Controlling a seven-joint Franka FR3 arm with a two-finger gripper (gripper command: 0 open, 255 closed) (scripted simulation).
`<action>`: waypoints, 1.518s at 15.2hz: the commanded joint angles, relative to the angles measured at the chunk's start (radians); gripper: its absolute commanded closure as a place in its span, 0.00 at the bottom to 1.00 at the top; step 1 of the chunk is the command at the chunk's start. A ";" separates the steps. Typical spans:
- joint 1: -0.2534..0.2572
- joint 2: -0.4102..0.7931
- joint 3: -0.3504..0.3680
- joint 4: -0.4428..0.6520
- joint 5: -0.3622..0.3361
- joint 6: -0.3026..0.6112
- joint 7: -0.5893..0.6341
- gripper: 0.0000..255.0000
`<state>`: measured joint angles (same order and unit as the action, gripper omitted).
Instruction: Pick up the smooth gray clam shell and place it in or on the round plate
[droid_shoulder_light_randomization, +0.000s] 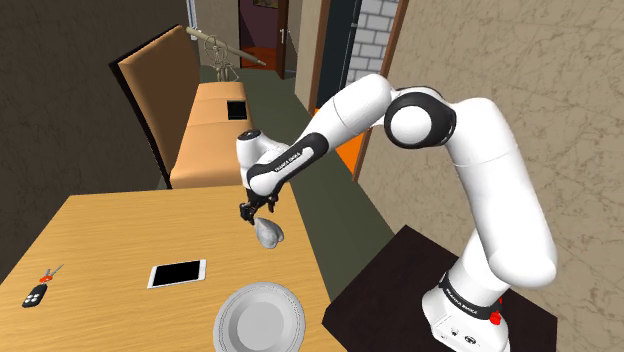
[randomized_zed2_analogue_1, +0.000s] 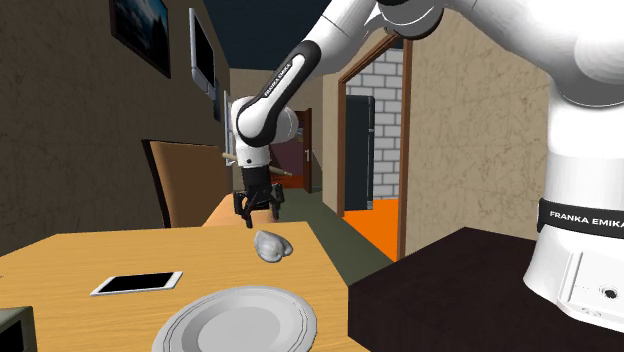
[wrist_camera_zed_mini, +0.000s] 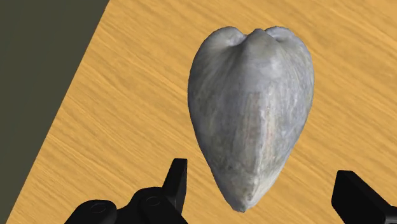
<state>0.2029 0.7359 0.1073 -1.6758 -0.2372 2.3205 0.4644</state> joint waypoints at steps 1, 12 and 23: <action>-0.026 0.020 0.005 -0.014 0.016 0.075 -0.008 0.00; -0.023 0.088 -0.005 0.004 0.006 0.125 -0.003 0.00; -0.023 0.088 -0.005 0.002 0.006 0.127 -0.003 1.00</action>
<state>0.1797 0.8219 0.1013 -1.6728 -0.2319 2.4470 0.4617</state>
